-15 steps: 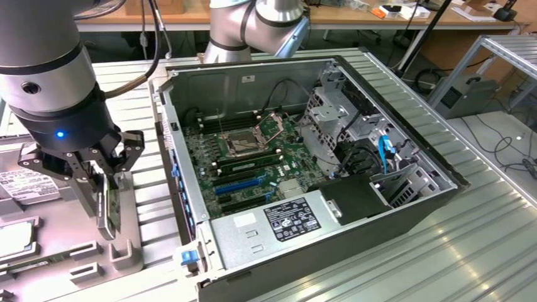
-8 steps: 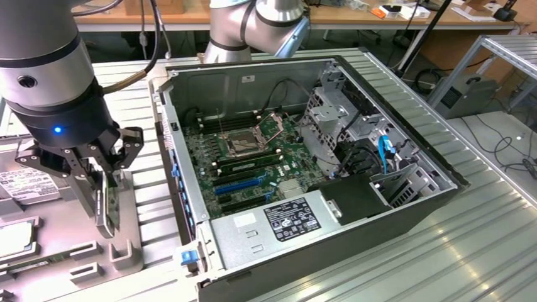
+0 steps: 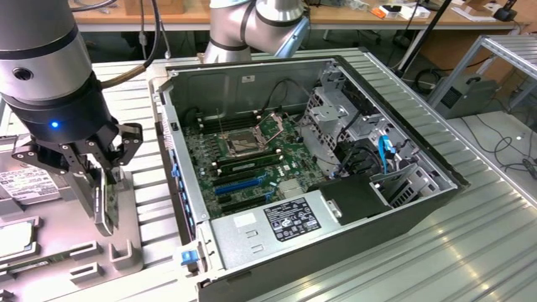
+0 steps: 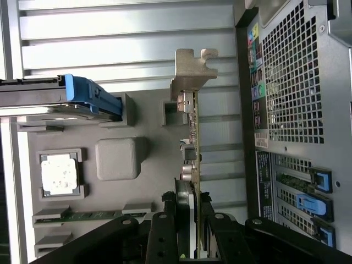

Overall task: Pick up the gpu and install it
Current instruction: 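Pick up the gpu and move the gpu toward the slot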

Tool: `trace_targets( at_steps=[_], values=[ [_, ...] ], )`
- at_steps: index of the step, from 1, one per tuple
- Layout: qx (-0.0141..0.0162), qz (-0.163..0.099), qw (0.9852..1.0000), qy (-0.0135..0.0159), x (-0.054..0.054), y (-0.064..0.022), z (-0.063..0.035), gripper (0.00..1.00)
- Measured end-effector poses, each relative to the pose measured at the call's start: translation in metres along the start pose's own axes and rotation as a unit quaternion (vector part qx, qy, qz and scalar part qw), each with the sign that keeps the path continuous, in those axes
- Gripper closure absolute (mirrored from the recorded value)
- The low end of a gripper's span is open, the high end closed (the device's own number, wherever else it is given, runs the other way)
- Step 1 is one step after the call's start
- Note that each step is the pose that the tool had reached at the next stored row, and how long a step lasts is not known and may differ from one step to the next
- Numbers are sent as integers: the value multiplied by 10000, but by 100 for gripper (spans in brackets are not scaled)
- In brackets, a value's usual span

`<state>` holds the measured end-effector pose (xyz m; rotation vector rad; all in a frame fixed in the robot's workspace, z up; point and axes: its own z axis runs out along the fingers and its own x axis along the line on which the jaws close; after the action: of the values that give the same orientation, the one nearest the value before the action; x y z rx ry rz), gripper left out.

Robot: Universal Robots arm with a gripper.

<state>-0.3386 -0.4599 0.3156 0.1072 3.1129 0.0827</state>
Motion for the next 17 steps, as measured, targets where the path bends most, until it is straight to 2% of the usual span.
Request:
trace_targets(
  at_steps=[17],
  values=[
    [0,0,10000,0,-3,7,-123,73]
  ],
)
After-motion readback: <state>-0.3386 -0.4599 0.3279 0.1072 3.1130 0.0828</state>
